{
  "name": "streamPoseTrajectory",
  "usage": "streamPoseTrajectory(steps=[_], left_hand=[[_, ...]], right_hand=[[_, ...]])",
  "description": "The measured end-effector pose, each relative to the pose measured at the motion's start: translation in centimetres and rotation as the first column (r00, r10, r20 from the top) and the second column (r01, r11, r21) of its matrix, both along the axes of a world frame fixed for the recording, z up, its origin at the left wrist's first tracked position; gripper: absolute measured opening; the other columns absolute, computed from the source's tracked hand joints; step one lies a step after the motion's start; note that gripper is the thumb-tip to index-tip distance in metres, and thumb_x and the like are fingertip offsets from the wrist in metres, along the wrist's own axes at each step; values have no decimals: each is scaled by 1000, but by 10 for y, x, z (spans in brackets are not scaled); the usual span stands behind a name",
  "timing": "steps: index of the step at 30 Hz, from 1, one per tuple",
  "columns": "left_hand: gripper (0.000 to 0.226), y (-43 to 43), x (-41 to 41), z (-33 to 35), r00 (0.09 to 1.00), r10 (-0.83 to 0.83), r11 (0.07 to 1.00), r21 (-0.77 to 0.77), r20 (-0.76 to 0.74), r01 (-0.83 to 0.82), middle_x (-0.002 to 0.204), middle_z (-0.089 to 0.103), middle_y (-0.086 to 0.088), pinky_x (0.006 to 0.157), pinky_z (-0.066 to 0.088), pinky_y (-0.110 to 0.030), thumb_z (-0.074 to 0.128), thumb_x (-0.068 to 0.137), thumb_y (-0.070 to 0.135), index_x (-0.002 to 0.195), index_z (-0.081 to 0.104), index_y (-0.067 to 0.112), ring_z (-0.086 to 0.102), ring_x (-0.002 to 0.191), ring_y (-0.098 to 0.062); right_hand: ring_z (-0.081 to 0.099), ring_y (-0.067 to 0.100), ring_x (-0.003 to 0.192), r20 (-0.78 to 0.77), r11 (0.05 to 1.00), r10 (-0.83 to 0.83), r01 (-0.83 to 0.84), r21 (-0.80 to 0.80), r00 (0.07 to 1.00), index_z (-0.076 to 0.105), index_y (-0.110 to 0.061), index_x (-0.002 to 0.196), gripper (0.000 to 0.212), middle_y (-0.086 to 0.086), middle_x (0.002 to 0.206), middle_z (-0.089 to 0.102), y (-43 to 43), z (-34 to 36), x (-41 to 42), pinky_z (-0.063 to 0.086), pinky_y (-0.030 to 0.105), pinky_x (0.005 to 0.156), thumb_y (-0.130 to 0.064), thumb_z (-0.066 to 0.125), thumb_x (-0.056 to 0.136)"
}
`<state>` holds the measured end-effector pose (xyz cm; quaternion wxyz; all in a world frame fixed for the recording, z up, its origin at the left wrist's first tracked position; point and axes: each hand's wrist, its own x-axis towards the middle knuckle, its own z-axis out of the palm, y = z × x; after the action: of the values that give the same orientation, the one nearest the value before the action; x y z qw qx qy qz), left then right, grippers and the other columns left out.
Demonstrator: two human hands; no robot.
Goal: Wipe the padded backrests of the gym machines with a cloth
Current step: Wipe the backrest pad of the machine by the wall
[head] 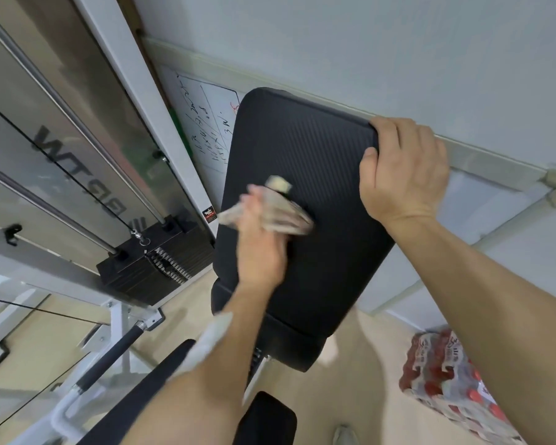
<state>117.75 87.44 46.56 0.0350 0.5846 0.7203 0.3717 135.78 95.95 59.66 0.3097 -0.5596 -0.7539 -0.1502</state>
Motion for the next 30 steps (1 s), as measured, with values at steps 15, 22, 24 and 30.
streamPoseTrajectory(steps=[15,22,24,30], left_hand=[[57,-50,61,-56,993,33,993,-114,118,-20,167,-12,-7,126,-2,-31,28,106,29,160,14,13,-16,154,-26],[50,-18,35,-45,716,468,883,-234,518,-408,161,17,-22,114,-5,-7,32,107,29,145,41,-2,15,151,-29],[52,-55,92,-64,718,457,889,-248,526,-384,165,4,-20,108,-13,-1,35,107,26,152,31,0,5,154,-24],[51,-81,140,-60,794,327,945,-161,512,-286,166,-1,-17,126,3,-40,40,103,11,152,26,11,-6,155,-27]], right_hand=[[57,34,104,66,999,-33,34,-8,997,57,-14,130,43,9,120,63,-3,1,-1,40,44,88,-28,40,93],[54,36,108,101,1000,-25,23,19,995,53,-12,133,45,10,127,60,-3,-1,0,38,45,92,-29,36,94],[53,35,114,96,999,15,-20,45,995,52,-12,135,47,8,134,57,-3,-2,2,36,44,96,-28,37,93],[52,33,127,168,943,261,-288,165,950,55,-8,139,54,10,141,57,-41,-30,11,36,48,107,-16,50,85]])
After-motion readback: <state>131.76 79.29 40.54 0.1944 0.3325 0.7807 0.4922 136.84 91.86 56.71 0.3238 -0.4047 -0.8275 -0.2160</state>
